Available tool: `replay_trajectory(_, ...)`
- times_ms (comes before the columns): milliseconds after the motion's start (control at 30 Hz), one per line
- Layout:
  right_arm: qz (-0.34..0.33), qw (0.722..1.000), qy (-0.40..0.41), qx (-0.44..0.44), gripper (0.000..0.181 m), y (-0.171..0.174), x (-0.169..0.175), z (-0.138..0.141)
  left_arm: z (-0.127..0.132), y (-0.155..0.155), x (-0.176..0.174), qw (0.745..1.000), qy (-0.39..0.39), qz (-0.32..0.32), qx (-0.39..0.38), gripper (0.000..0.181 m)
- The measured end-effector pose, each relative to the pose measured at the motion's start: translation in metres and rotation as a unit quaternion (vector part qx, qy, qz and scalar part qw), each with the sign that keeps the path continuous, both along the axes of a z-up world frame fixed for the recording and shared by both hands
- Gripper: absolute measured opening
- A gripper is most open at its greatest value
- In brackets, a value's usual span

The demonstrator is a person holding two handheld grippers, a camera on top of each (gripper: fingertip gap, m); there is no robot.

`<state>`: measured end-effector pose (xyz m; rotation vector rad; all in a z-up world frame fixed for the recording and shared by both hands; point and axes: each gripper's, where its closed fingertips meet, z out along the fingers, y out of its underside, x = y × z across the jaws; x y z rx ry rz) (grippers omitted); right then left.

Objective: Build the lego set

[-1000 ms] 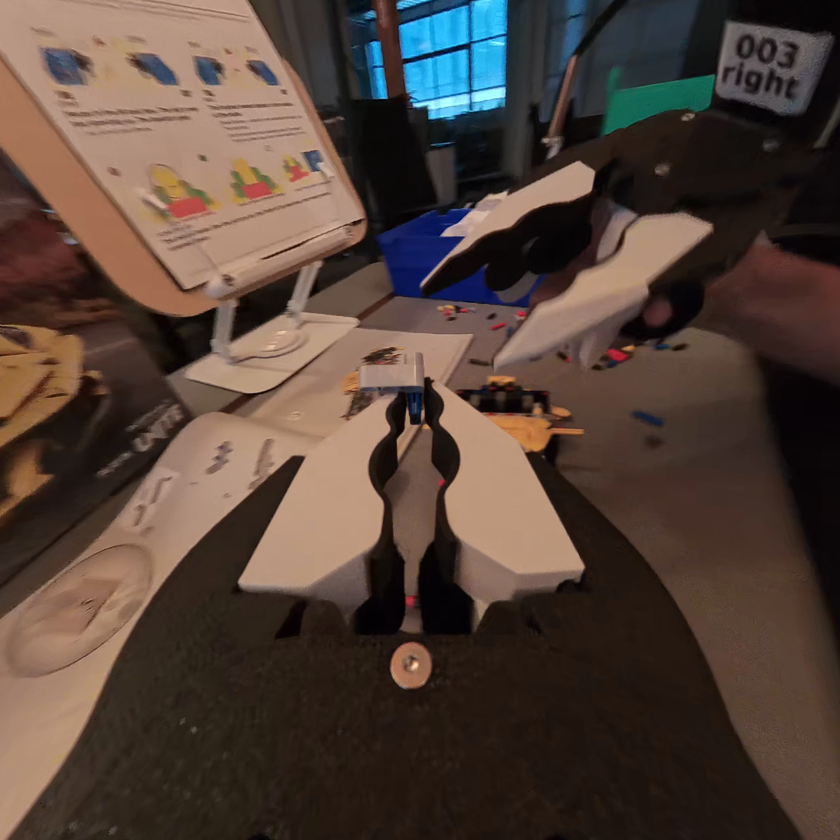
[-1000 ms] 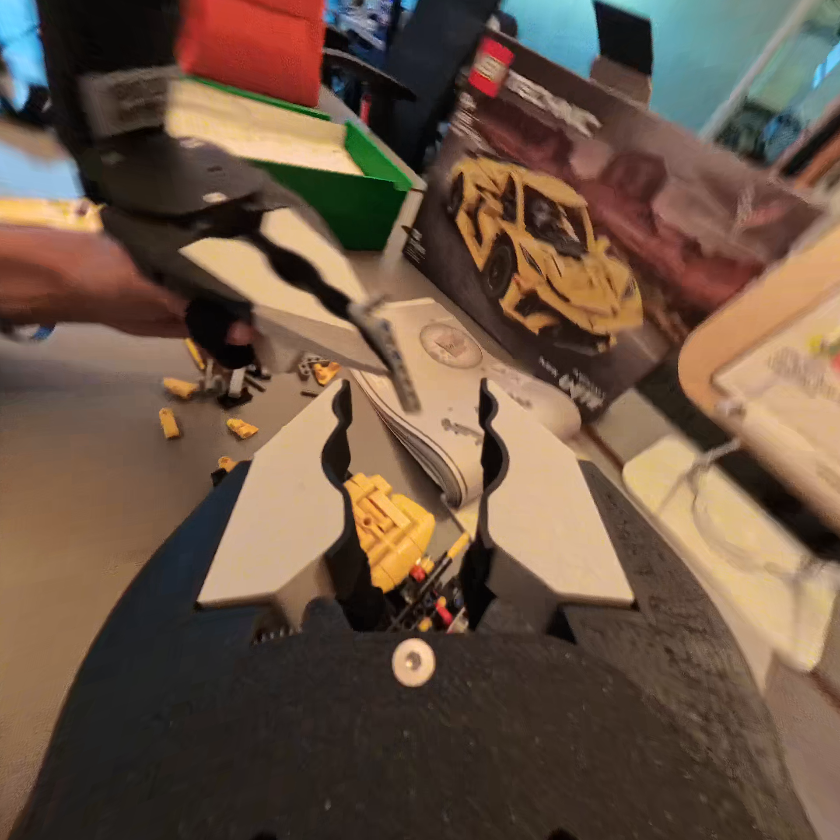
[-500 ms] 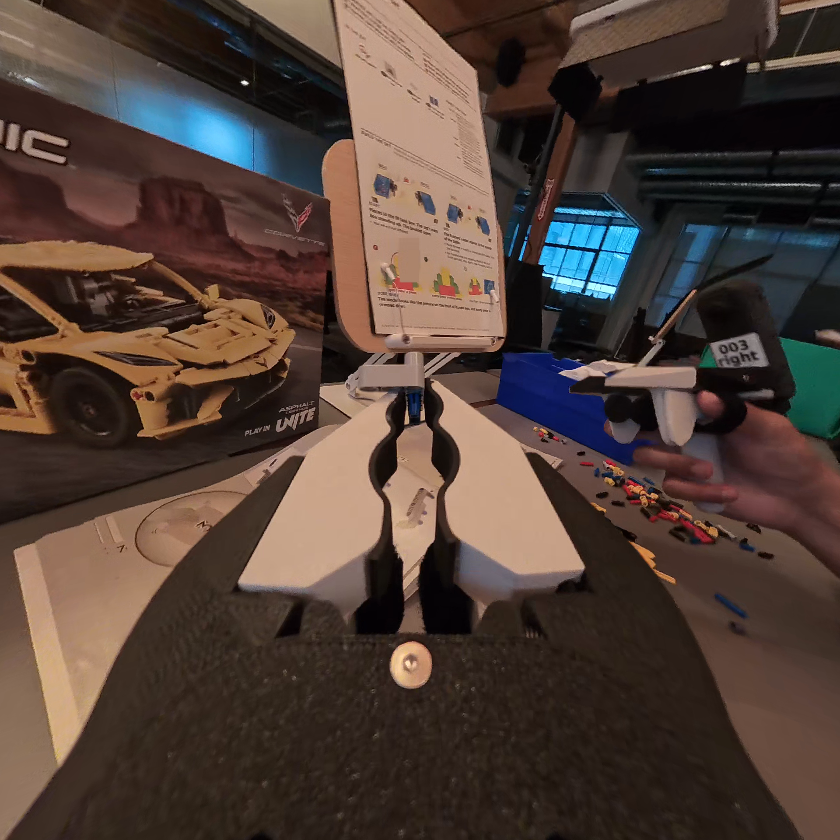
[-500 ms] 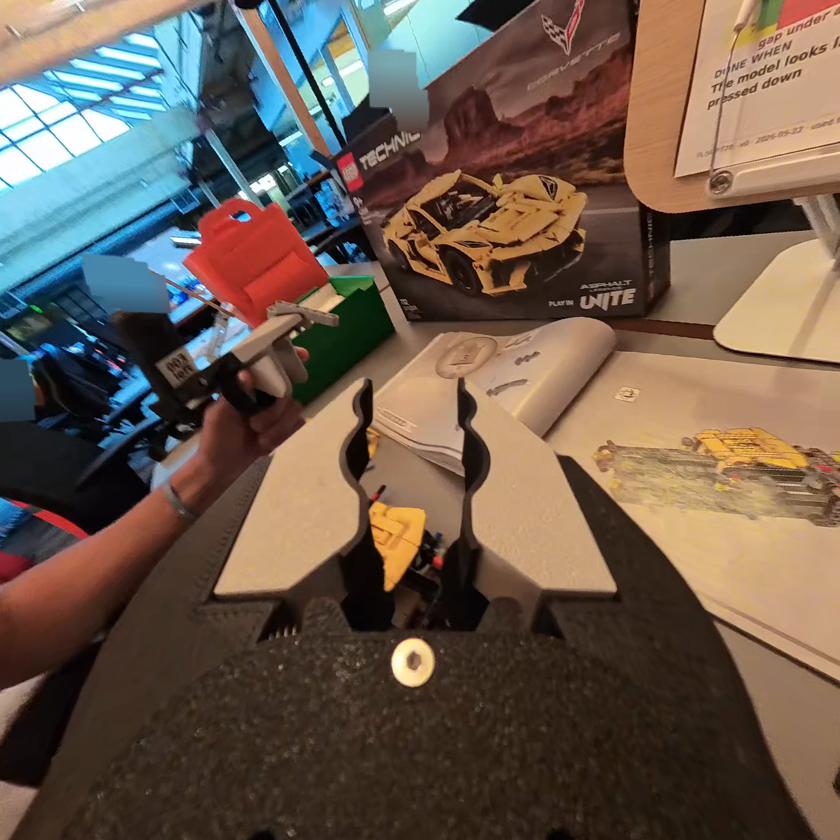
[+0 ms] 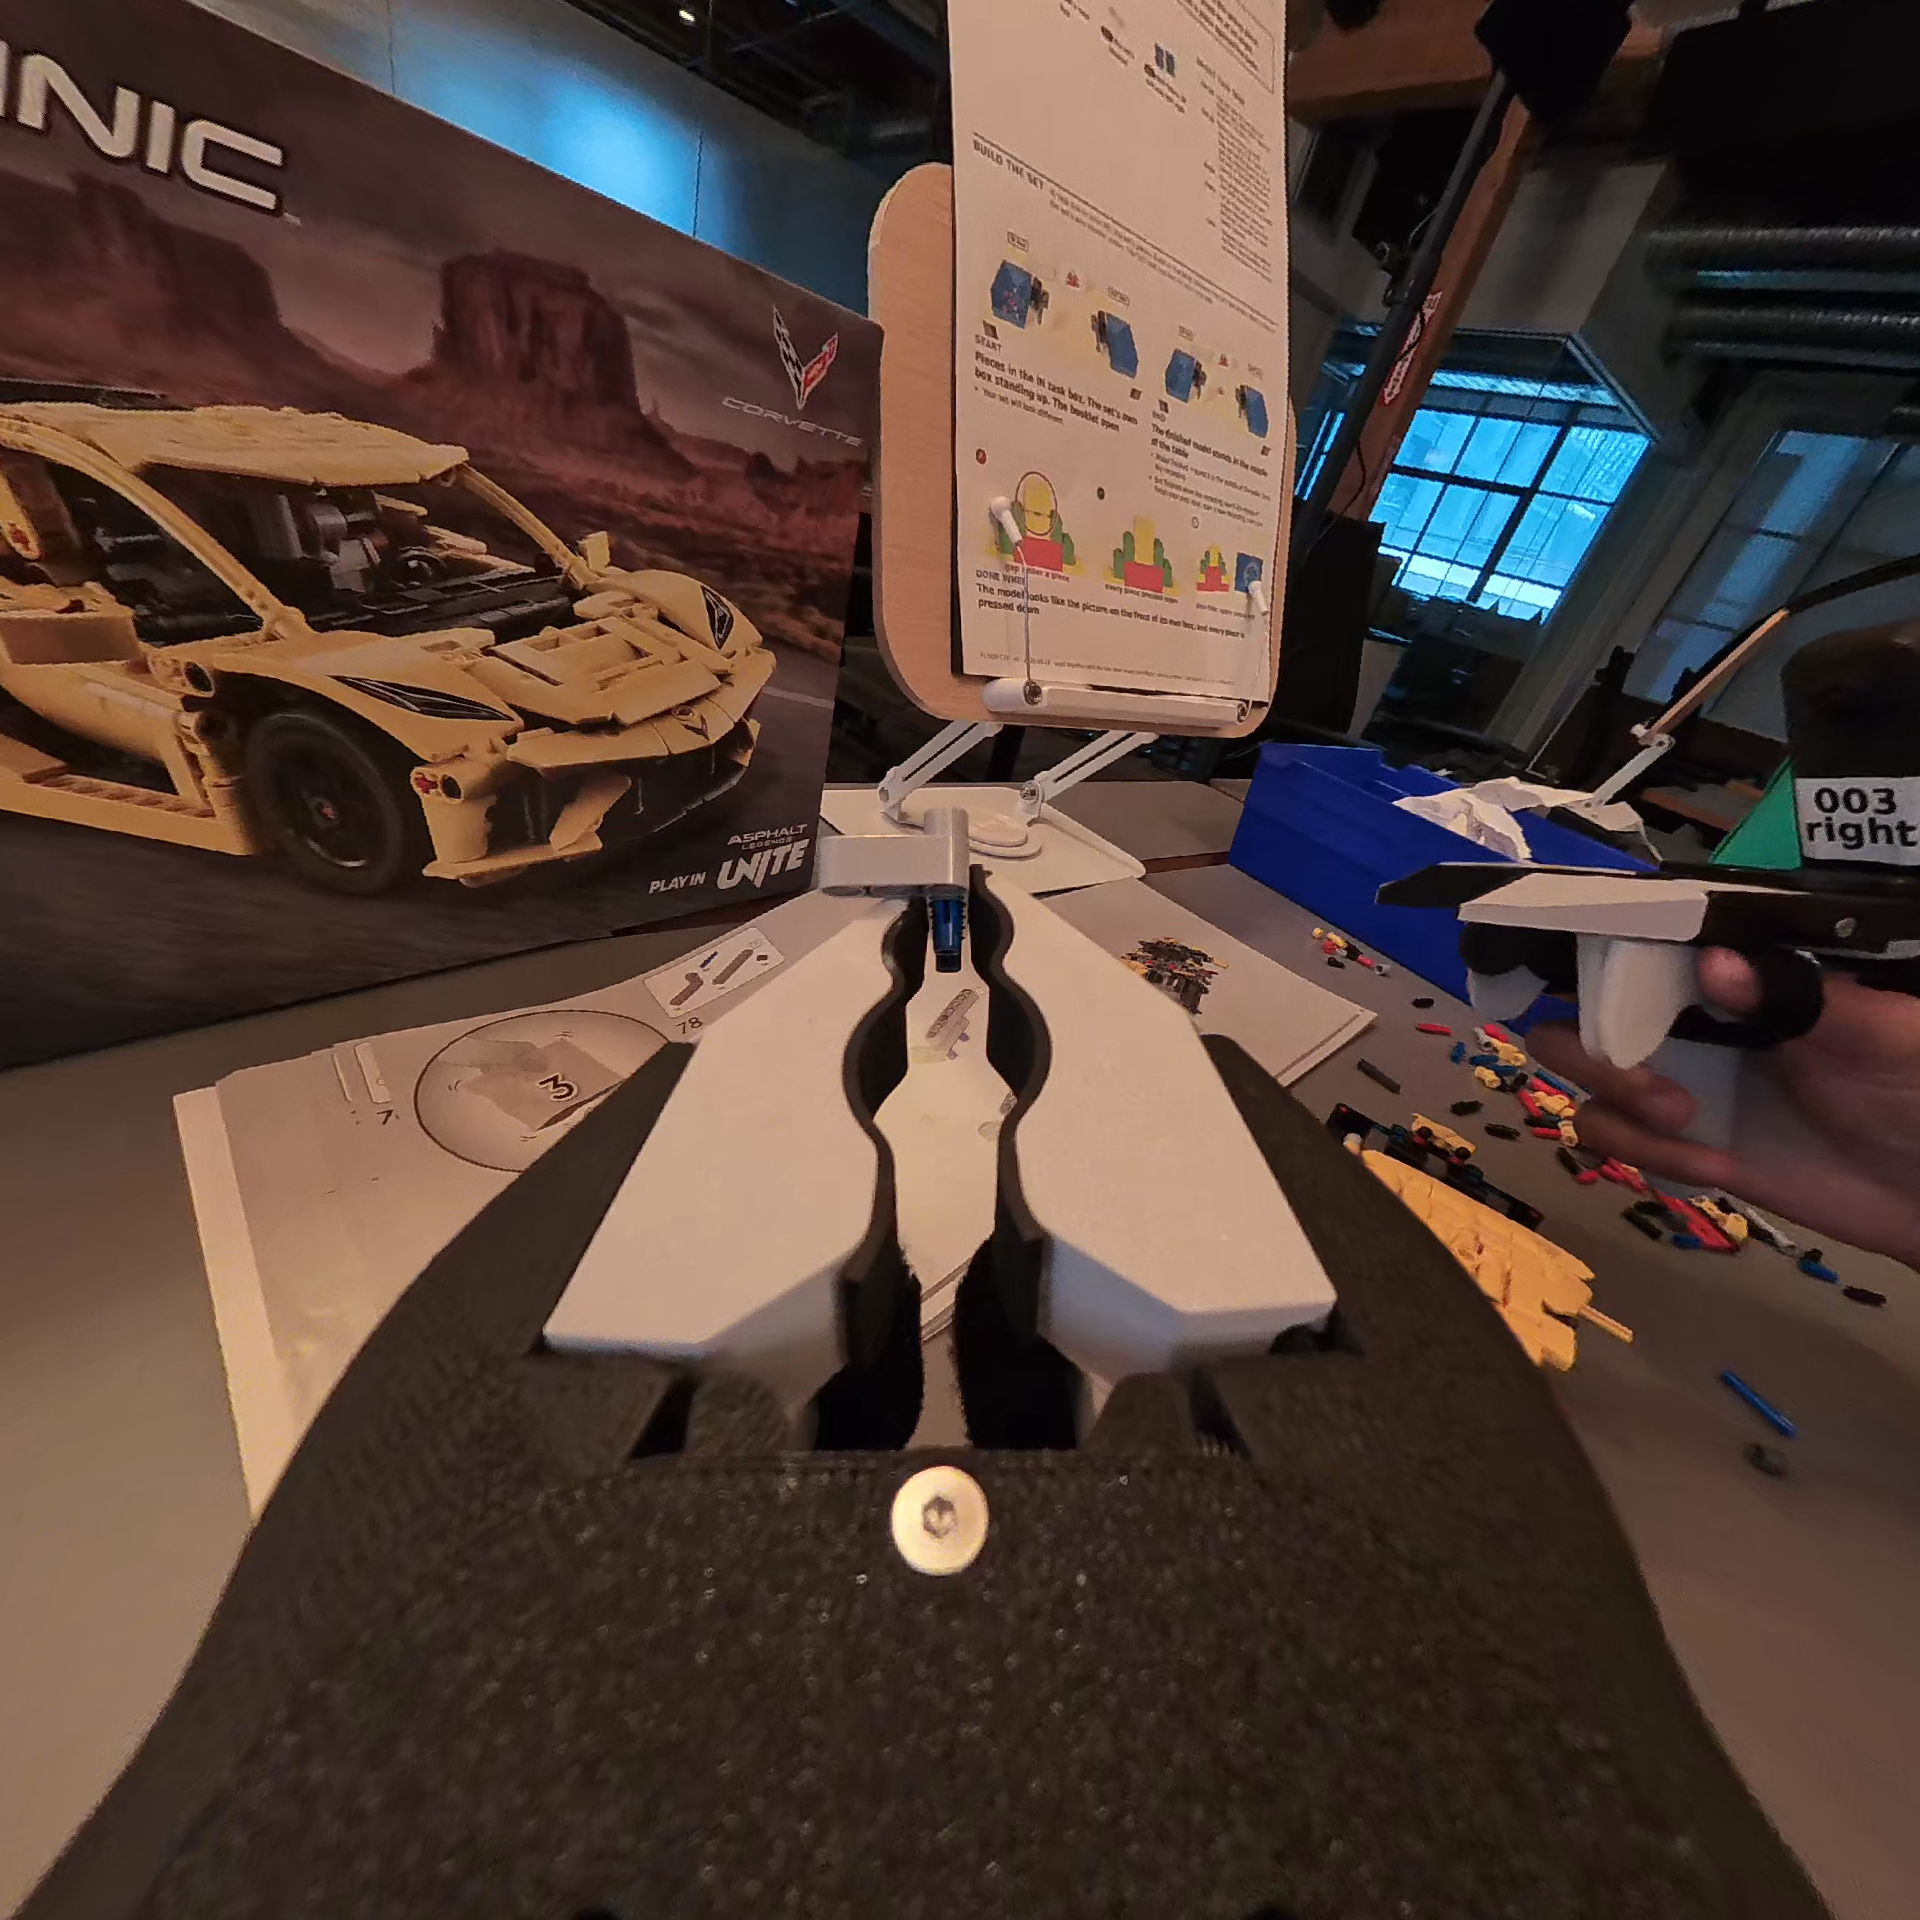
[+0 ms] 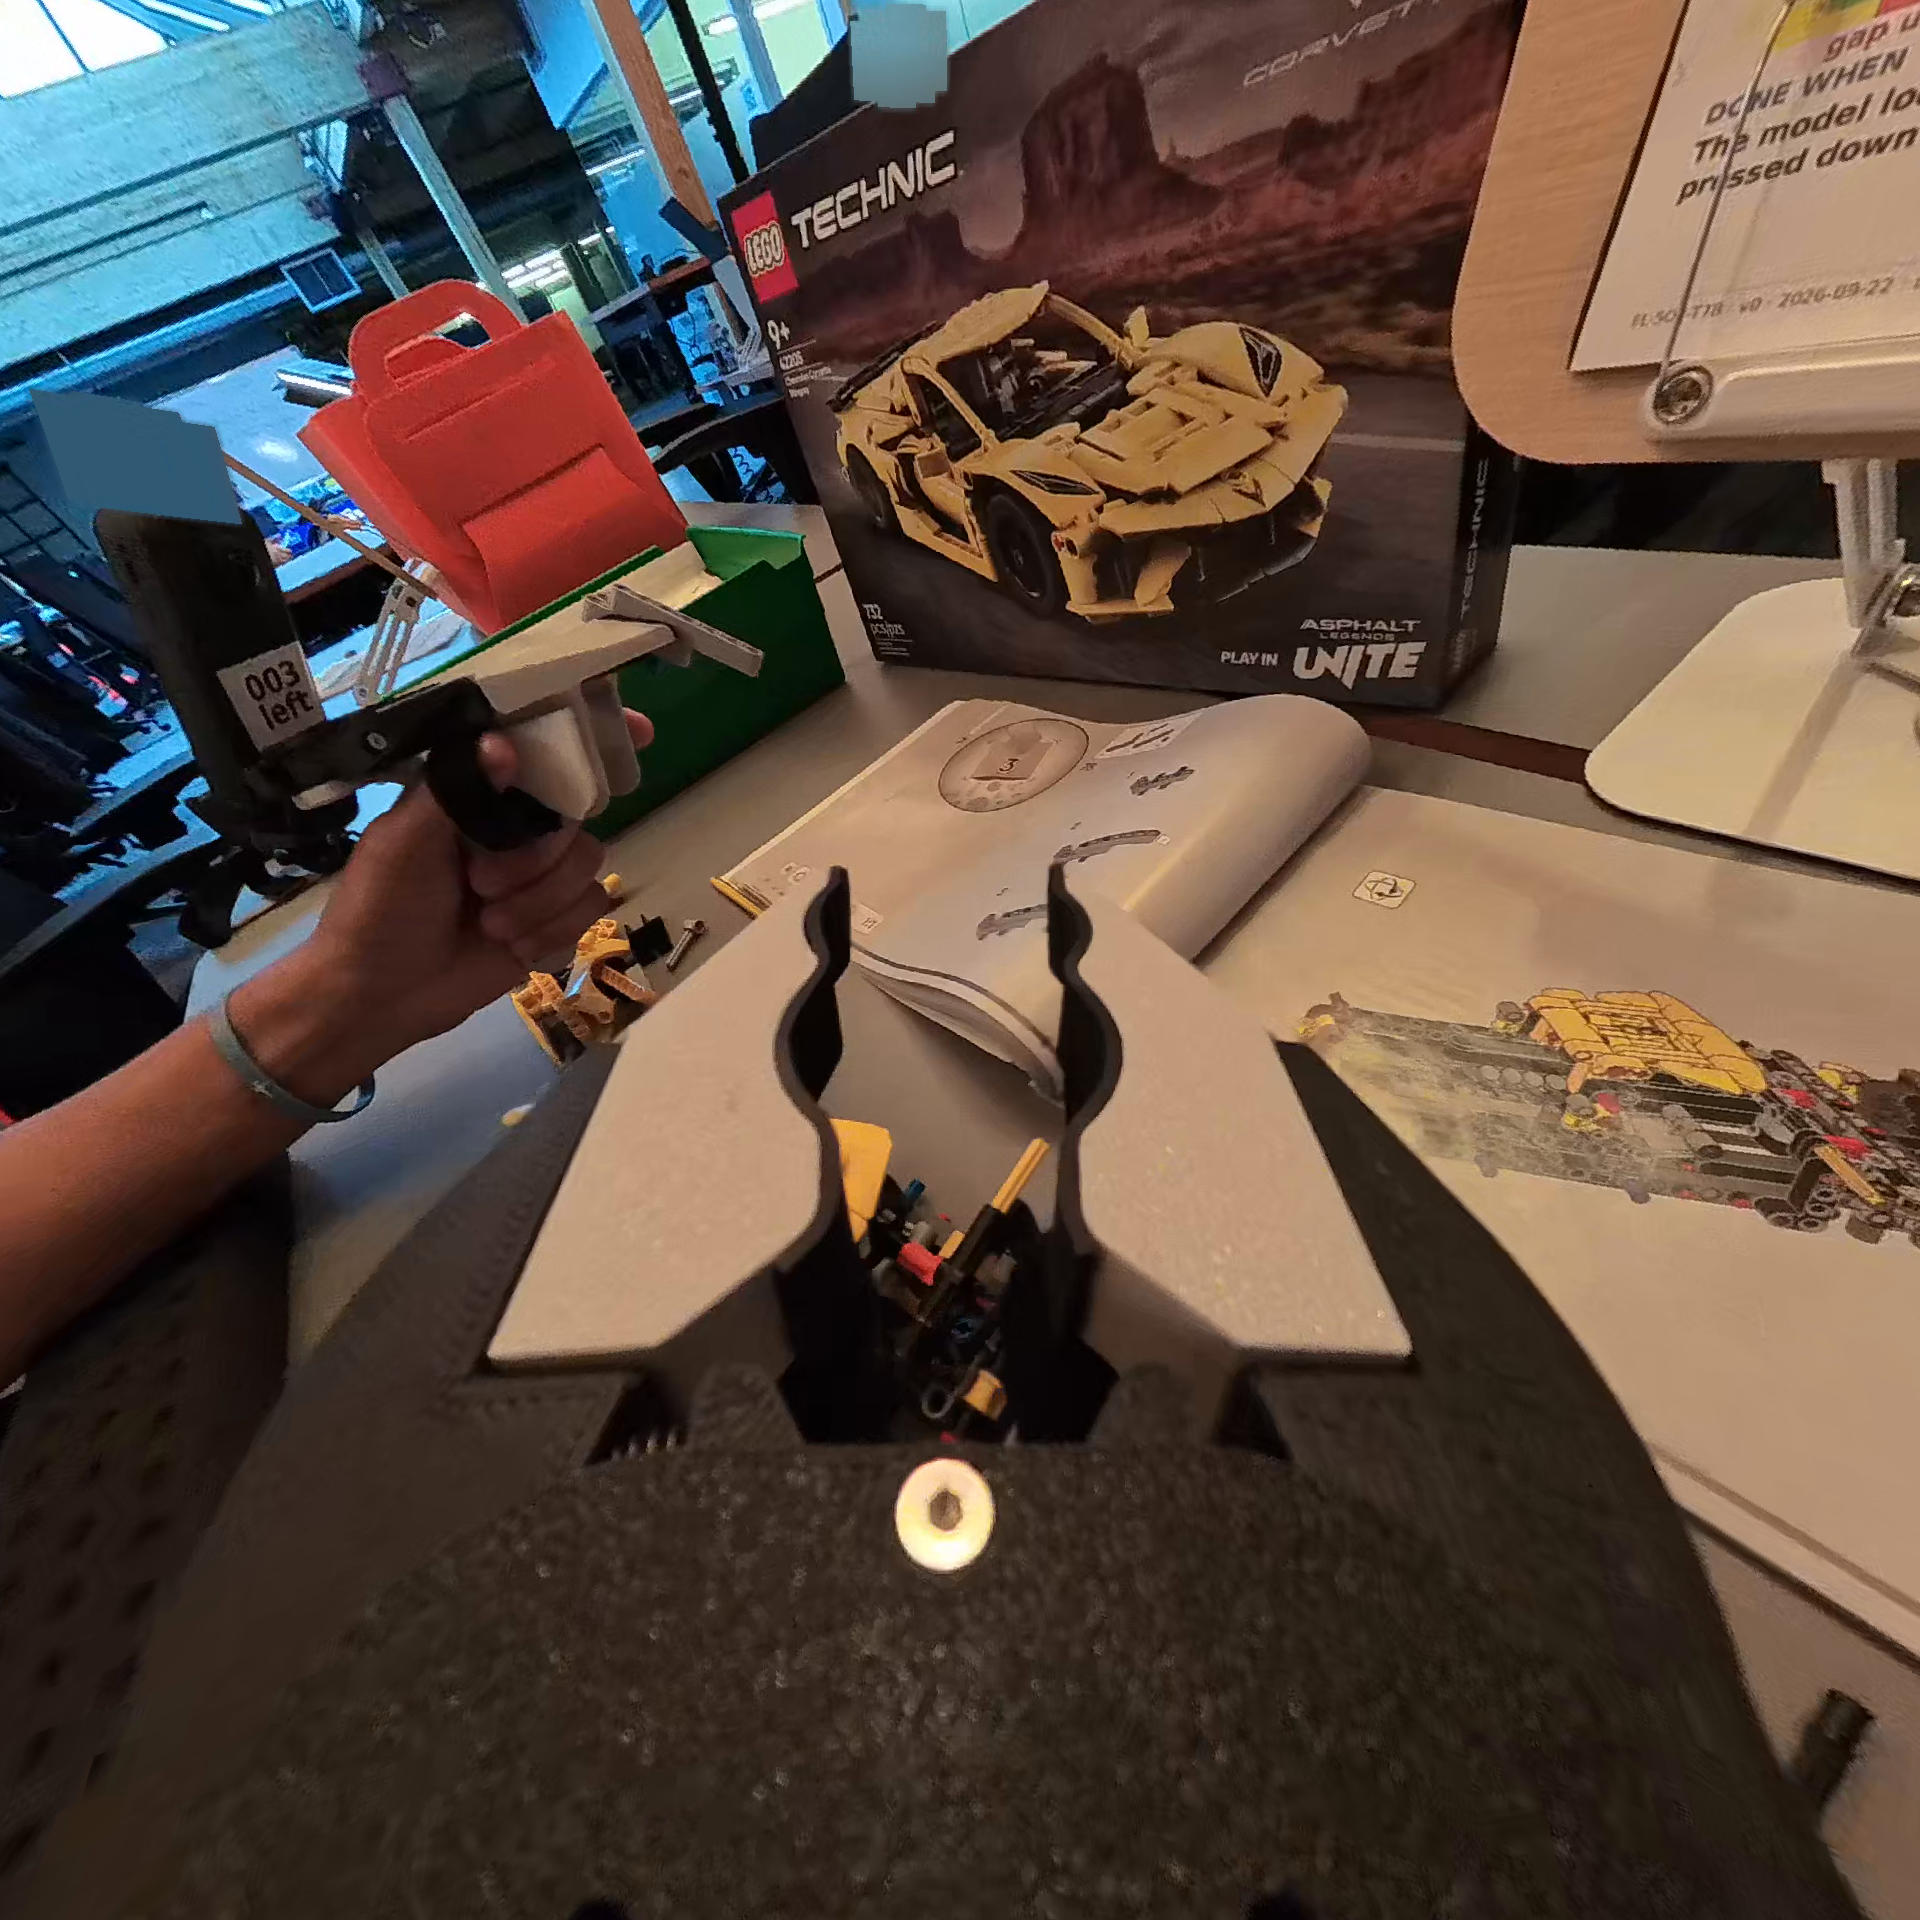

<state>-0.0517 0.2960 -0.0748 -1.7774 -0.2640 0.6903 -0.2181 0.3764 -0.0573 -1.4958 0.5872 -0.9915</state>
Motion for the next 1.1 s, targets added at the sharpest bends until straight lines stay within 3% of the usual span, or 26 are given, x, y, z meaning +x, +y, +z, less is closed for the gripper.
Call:
replay_trajectory(200,-0.03,0.999,-0.038,0.01,0.034,-0.002,0.021,0.009,0.004,-0.007,0.004,1.0,-0.018,-0.02,-0.007,0.007)
replay_trajectory(333,-0.02,0.997,-0.069,0.034,0.034,-0.012,0.021,0.023,0.014,-0.025,0.014,0.993,-0.07,-0.086,-0.029,0.007)
replay_trajectory(500,0.118,0.992,0.02,0.036,0.034,-0.033,-0.034,0.031,0.038,-0.062,0.025,0.958,-0.183,-0.207,-0.076,0.006)
replay_trajectory(600,0.134,0.99,0.032,0.03,0.033,-0.036,-0.038,0.029,0.042,-0.073,0.029,0.951,-0.188,-0.232,-0.075,0.007)
replay_trajectory(800,0.103,0.995,0.006,0.005,0.024,-0.042,-0.009,0.019,0.034,-0.071,0.033,0.964,-0.148,-0.214,-0.058,0.006)
replay_trajectory(900,0.119,0.99,-0.044,-0.061,0.024,-0.073,-0.002,-0.005,0.024,-0.071,0.04,0.971,-0.11,-0.206,-0.054,0.006)
replay_trajectory(967,0.134,0.976,-0.123,-0.122,0.027,-0.107,0.007,-0.036,0.022,-0.074,0.044,0.972,-0.098,-0.206,-0.049,0.006)
replay_trajectory(1100,0.13,0.955,-0.201,-0.176,0.027,-0.173,0.015,-0.08,0.02,-0.085,0.052,0.974,-0.07,-0.213,-0.034,0.006)
